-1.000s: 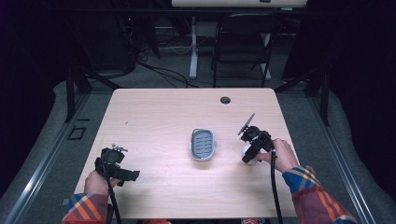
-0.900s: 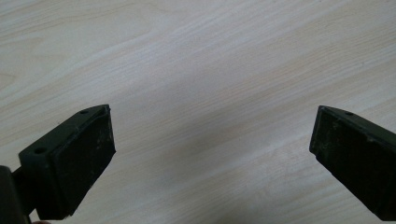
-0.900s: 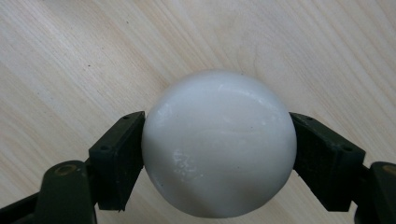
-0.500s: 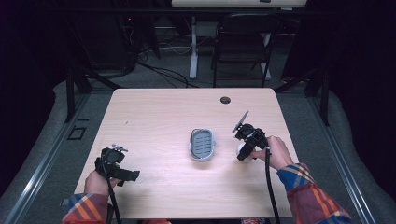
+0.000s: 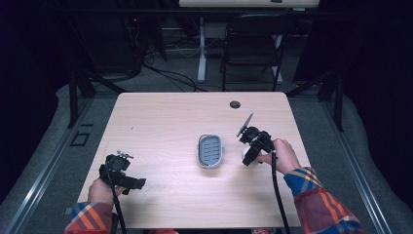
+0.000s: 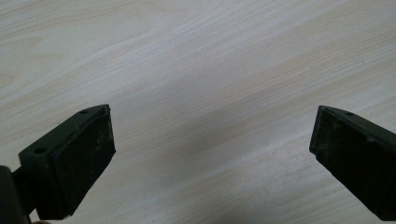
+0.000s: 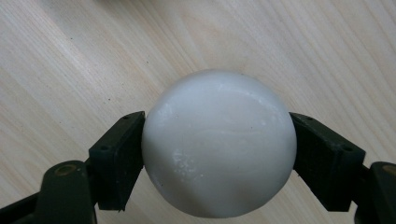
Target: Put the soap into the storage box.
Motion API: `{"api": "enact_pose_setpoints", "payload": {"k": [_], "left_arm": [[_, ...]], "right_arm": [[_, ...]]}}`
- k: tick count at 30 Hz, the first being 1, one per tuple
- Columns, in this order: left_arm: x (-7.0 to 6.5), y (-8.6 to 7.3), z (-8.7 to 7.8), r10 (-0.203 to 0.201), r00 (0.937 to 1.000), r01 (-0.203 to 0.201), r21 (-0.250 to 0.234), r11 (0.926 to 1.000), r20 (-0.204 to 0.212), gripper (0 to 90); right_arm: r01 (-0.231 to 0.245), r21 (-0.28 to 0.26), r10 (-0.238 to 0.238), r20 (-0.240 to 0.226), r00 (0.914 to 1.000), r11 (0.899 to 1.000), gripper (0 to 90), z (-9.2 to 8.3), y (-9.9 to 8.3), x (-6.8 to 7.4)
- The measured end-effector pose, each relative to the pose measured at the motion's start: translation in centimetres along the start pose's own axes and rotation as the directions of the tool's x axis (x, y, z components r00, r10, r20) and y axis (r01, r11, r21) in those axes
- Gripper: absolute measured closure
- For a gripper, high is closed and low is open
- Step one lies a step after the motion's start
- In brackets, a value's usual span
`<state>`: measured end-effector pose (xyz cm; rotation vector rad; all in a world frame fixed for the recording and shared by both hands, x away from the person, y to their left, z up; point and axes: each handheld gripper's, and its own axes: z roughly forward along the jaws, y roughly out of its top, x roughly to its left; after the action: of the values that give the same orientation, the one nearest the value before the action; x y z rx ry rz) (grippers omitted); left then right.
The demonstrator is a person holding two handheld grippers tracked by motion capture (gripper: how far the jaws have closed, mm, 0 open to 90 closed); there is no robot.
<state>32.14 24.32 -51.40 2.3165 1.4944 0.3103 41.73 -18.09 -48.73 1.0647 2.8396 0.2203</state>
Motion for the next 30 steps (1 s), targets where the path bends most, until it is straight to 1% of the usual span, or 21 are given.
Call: {"api": "enact_pose_setpoints", "payload": {"k": [3, 4, 7, 9, 10, 11, 12, 13, 15, 16, 17, 18, 20, 21, 22, 23, 26, 27, 28, 29, 30], "left_arm": [[0.0, 0.0, 0.0, 0.0, 1.0, 0.0, 0.0, 1.0, 0.002, 0.0], [0.0, 0.0, 0.0, -0.001, 1.0, 0.001, 0.0, 1.0, 0.002, 0.0], [0.0, 0.0, 0.0, 0.001, 1.0, -0.001, 0.0, 1.0, 0.002, 0.0], [0.0, 0.0, 0.0, 0.001, 1.0, -0.001, 0.0, 1.0, 0.002, 0.0], [0.0, 0.0, 0.0, 0.001, 1.0, -0.001, 0.0, 1.0, 0.002, 0.0], [0.0, 0.0, 0.1, 0.001, 1.0, -0.001, 0.0, 1.0, 0.002, 0.0], [0.0, 0.0, 0.1, 0.001, 1.0, -0.001, 0.001, 1.0, 0.002, 0.0], [0.0, 0.0, 0.1, 0.001, 1.0, -0.001, 0.0, 1.0, 0.002, 0.0], [0.0, 0.0, 0.1, 0.002, 1.0, -0.002, 0.001, 1.0, 0.002, 0.0], [0.0, 0.0, 0.1, 0.002, 1.0, -0.002, 0.0, 1.0, 0.002, 0.0], [0.0, 0.0, 0.1, 0.001, 1.0, -0.001, 0.001, 1.0, 0.002, 0.0], [0.0, 0.0, 0.1, 0.002, 1.0, -0.002, 0.001, 1.0, 0.002, 0.0], [0.0, 0.0, 0.1, 0.002, 1.0, -0.002, 0.002, 1.0, 0.004, 0.0], [0.0, 0.0, 0.1, 0.002, 1.0, -0.002, 0.001, 1.0, 0.004, 0.0], [0.0, 0.0, 0.1, 0.003, 1.0, -0.003, 0.001, 1.0, 0.004, 0.0], [0.0, 0.0, 0.1, 0.003, 1.0, -0.003, 0.002, 1.0, 0.004, 0.0], [0.0, 0.0, 0.1, 0.004, 1.0, -0.004, 0.002, 1.0, 0.004, 0.0], [0.0, 0.0, 0.1, 0.005, 1.0, -0.005, 0.002, 1.0, 0.005, 0.0], [0.0, 0.0, 0.1, 0.005, 1.0, -0.005, 0.002, 1.0, 0.005, 0.0], [0.0, 0.0, 0.1, 0.005, 1.0, -0.005, 0.003, 1.0, 0.005, 0.0], [0.0, 0.0, 0.1, 0.004, 1.0, -0.004, 0.002, 1.0, 0.006, 0.0]], "right_arm": [[0.016, 0.006, -0.016, 0.009, 0.9998, 1.0, 22.5, 0.0, 0.4, 0.1], [0.014, 0.007, -0.014, 0.002, 0.9999, 1.0, 22.5, -0.1, 0.5, 0.1], [0.025, 0.003, -0.025, 0.003, 0.9997, 1.0, 22.5, -0.1, 0.9, 0.2], [0.025, 0.006, -0.025, 0.001, 0.9997, 1.0, 22.5, -0.1, 1.1, 0.3], [0.016, -0.009, -0.016, -0.007, 0.9998, 1.0, 22.5, 0.0, 1.1, 0.4], [0.029, 0.006, -0.029, 0.009, 0.9995, 1.0, 22.5, -0.2, 1.3, 0.3], [0.031, 0.0, -0.031, 0.004, 0.9995, 1.0, 22.5, -0.2, 1.4, 0.3], [0.03, 0.007, -0.03, 0.003, 0.9995, 1.0, 22.5, -0.3, 1.5, 0.4], [0.041, 0.002, -0.041, 0.008, 0.9991, 0.999, 22.5, -0.4, 1.8, 0.3], [0.031, -0.01, -0.031, 0.001, 0.9995, 0.999, 22.5, -0.4, 1.9, 0.4], [0.04, 0.003, -0.04, 0.007, 0.9992, 0.999, 22.5, -0.6, 2.1, 0.4], [0.033, -0.01, -0.033, 0.005, 0.9994, 0.999, 22.5, -0.6, 2.1, 0.5], [0.038, -0.01, -0.038, 0.003, 0.9993, 0.999, 22.5, -0.7, 2.4, 0.6], [0.05, 0.003, -0.05, 0.008, 0.9987, 0.999, 22.5, -0.8, 2.5, 0.6], [0.049, 0.004, -0.049, 0.007, 0.9988, 0.999, 22.5, -0.8, 2.6, 0.6], [0.047, -0.009, -0.047, 0.006, 0.9989, 0.999, 22.5, -0.7, 2.8, 0.7], [0.047, -0.006, -0.047, 0.006, 0.9989, 0.999, 22.5, -0.8, 3.1, 0.7], [0.061, -0.002, -0.061, 0.013, 0.9981, 0.998, 22.5, -0.8, 3.2, 0.7], [0.052, -0.009, -0.052, 0.008, 0.9986, 0.999, 22.5, -0.8, 3.3, 0.8], [0.061, 0.004, -0.061, 0.009, 0.9981, 0.998, 22.5, -1.0, 3.5, 0.8], [0.052, -0.011, -0.052, 0.003, 0.9986, 0.999, 22.5, -0.9, 3.6, 0.8]]}}
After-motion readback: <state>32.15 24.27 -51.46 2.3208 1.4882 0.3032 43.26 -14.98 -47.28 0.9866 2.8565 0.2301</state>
